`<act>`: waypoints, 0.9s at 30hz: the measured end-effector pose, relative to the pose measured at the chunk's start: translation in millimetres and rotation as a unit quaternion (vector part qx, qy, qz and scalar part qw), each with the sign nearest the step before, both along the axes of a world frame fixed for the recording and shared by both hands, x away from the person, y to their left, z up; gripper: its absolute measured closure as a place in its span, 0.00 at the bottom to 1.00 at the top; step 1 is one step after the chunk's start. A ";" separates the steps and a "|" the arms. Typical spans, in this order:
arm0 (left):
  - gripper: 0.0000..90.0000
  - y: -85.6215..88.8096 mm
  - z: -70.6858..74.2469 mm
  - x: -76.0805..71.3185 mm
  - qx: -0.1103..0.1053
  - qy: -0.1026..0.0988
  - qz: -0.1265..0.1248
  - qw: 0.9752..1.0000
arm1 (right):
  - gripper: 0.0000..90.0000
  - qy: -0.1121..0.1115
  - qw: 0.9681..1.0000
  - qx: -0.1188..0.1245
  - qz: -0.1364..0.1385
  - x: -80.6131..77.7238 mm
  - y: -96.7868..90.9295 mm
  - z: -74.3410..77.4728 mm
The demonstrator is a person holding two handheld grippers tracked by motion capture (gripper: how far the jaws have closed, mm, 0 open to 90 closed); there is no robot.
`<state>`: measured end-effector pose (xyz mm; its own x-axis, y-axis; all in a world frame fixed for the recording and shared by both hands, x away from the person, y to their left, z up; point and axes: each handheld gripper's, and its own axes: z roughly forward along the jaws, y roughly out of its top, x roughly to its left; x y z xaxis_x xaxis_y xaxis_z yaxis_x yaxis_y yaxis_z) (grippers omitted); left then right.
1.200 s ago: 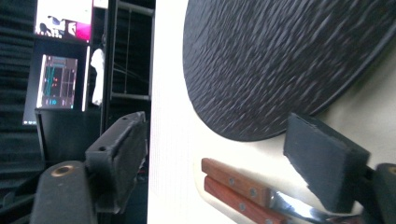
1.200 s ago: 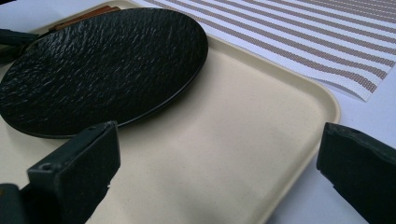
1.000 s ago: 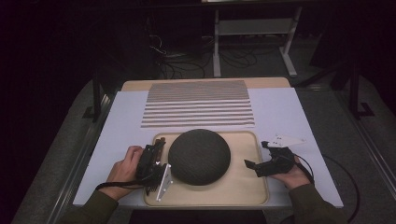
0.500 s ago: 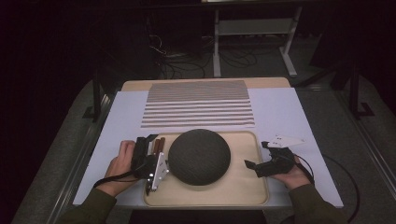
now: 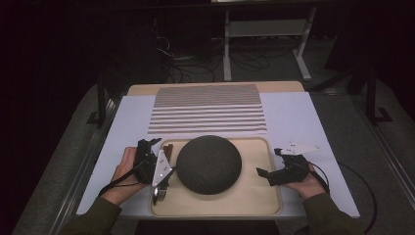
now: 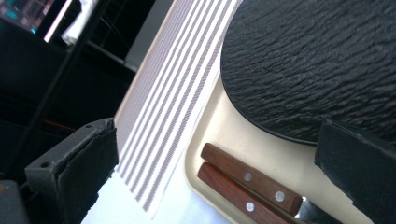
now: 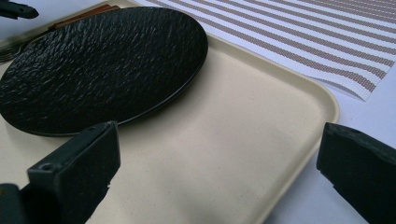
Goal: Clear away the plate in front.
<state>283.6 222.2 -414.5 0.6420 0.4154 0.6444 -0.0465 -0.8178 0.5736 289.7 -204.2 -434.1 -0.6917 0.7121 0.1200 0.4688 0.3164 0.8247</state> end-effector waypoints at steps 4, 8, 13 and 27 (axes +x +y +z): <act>0.00 4.2 2.6 3.8 -0.033 0.030 0.010 0.999 | 0.00 0.000 1.000 0.000 0.000 0.0 -0.1 0.0; 0.00 8.9 5.3 7.8 -0.065 0.060 0.019 0.996 | 0.00 0.000 1.000 0.000 0.001 -0.1 0.0 0.0; 0.00 14.7 7.3 12.7 -0.108 0.096 0.029 0.989 | 0.00 0.000 1.000 0.000 0.001 -0.1 0.0 0.0; 0.00 29.0 10.4 23.5 -0.212 0.182 0.041 0.959 | 0.00 0.000 1.000 0.000 0.002 -0.3 0.1 -0.1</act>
